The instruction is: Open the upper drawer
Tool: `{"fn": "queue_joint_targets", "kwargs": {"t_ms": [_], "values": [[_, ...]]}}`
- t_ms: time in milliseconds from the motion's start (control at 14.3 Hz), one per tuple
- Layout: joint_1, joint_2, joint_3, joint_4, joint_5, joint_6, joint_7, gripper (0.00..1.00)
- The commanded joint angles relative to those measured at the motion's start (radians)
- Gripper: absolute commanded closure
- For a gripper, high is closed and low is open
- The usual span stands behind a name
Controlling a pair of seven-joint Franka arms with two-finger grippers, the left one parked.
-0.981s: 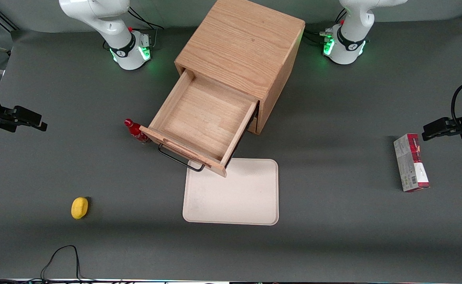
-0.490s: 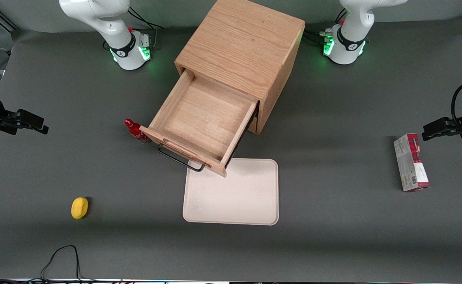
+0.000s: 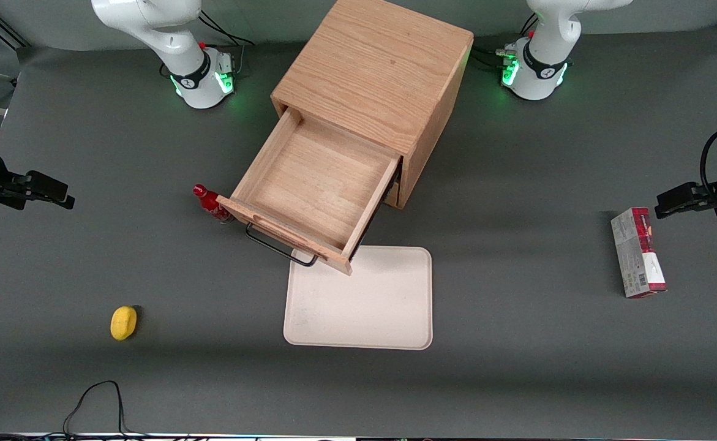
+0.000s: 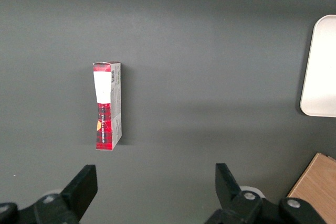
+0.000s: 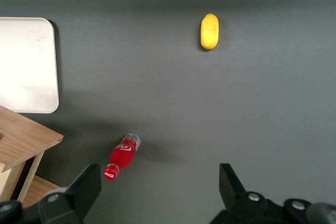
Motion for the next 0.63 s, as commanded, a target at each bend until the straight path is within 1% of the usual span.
{"fn": "queue_joint_targets", "kwargs": {"t_ms": [0,210,561], "values": [[0.002,-0.008,0.004,0.006,-0.019,0.006,0.017,0.0],[0.003,-0.01,0.004,0.007,-0.061,0.004,0.018,0.0],[0.002,-0.01,0.004,0.006,-0.061,0.002,0.027,0.0]]}}
